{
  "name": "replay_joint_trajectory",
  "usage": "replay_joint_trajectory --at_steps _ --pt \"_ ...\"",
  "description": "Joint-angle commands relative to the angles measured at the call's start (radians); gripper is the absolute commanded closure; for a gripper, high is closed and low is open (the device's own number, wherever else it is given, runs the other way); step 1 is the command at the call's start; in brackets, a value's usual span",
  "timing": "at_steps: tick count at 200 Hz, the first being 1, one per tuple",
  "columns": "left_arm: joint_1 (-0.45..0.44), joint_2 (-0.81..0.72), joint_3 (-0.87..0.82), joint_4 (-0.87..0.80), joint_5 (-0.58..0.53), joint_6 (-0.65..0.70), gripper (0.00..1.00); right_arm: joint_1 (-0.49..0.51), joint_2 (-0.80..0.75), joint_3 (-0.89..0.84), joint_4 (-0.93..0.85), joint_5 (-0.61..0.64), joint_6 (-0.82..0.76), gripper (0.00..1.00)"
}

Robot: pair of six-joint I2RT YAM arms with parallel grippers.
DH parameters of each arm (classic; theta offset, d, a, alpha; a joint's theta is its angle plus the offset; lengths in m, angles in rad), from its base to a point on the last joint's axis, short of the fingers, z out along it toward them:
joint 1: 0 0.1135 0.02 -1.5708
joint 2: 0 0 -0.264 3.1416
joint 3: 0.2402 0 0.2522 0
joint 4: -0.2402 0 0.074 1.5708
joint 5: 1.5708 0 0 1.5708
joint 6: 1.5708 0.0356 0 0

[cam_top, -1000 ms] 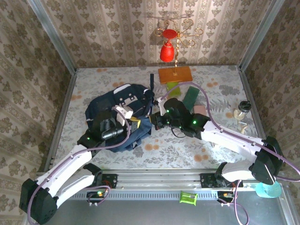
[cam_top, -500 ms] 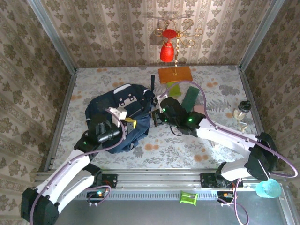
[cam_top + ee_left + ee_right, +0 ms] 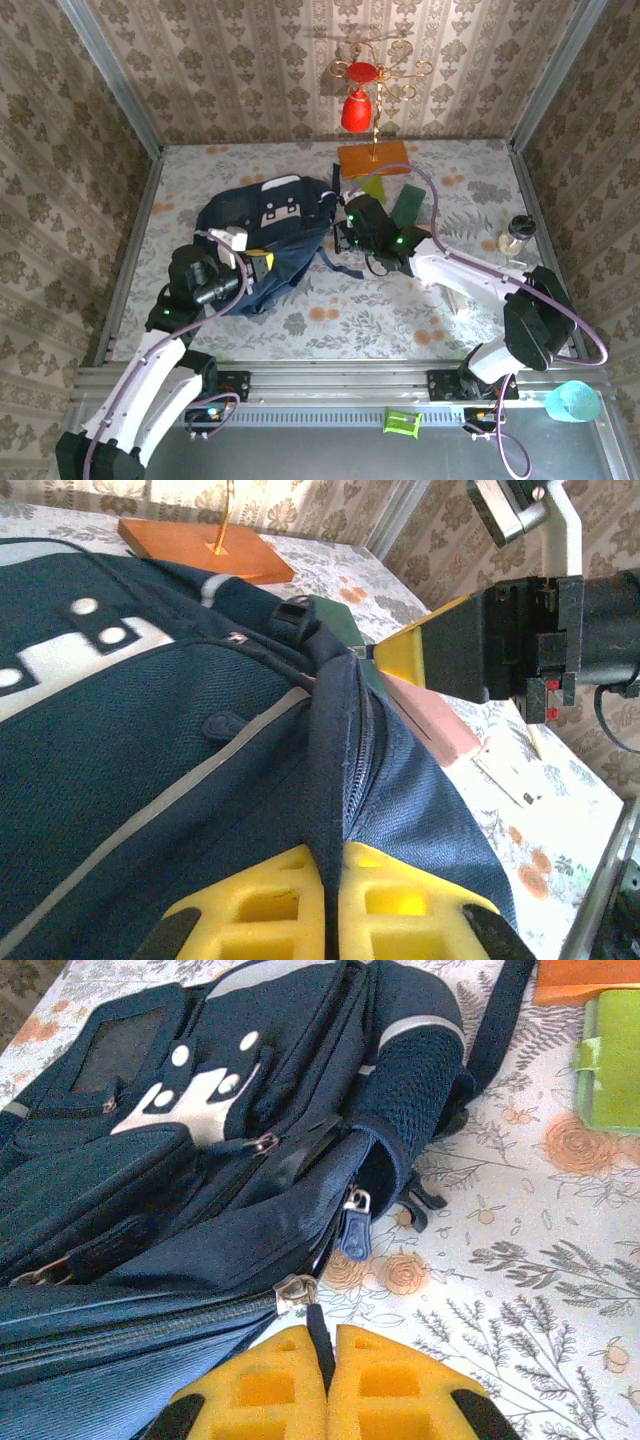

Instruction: Pack books, pencil case, and school supplies into a backpack

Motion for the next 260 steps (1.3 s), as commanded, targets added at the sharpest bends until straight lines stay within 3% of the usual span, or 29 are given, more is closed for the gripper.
replay_joint_trajectory --at_steps 1,41,62,80,97,110,130,157,179,192,209,218,232,249,260 --pt "0.063 -0.040 0.044 0.062 -0.027 -0.065 1.00 -0.108 0.018 0.027 -0.077 0.293 0.000 1.00" --pt "0.073 -0.050 0.047 0.087 -0.002 -0.093 1.00 -0.178 0.112 0.024 -0.029 0.154 -0.008 1.00" --pt "0.065 -0.050 0.051 0.060 0.008 -0.078 1.00 -0.183 0.137 0.017 0.047 0.002 -0.047 1.00" --pt "0.014 -0.045 0.045 0.026 -0.012 -0.047 1.00 -0.183 0.166 0.041 0.074 -0.166 -0.095 1.00" --pt "-0.064 -0.040 0.037 -0.041 -0.108 0.014 1.00 -0.181 0.206 0.093 0.014 -0.309 -0.123 0.92" --pt "-0.121 -0.021 0.010 -0.040 -0.175 0.029 1.00 -0.180 0.200 0.102 -0.056 -0.315 -0.145 0.86" --pt "-0.197 0.037 -0.058 0.034 -0.180 0.024 1.00 -0.180 0.108 0.039 -0.140 -0.231 -0.172 0.76" --pt "-0.223 0.076 -0.127 0.078 -0.208 -0.004 1.00 -0.179 -0.025 -0.060 -0.156 -0.212 -0.193 0.68" --pt "-0.221 0.042 -0.143 0.065 -0.257 -0.004 0.67 -0.180 -0.018 -0.059 -0.087 -0.253 -0.186 0.60" --pt "-0.214 0.003 -0.135 0.059 -0.294 -0.020 0.45 -0.179 0.040 -0.013 -0.046 -0.262 -0.161 0.44" --pt "-0.185 -0.038 -0.106 0.028 -0.390 -0.082 0.21 -0.180 0.127 0.041 0.020 -0.200 -0.113 0.41" --pt "-0.156 -0.036 -0.082 -0.006 -0.455 -0.123 0.17 -0.184 0.177 0.075 0.038 -0.143 -0.067 0.39" --pt "-0.035 0.030 -0.028 -0.075 -0.489 -0.195 0.14 -0.193 0.257 0.132 0.036 -0.083 -0.004 0.34" --pt "0.076 0.204 0.048 -0.099 -0.402 -0.244 0.13 -0.194 0.344 0.179 0.051 -0.083 0.045 0.31" --pt "0.097 0.323 0.097 -0.088 -0.330 -0.245 0.11 -0.195 0.390 0.201 0.061 -0.119 0.069 0.30"
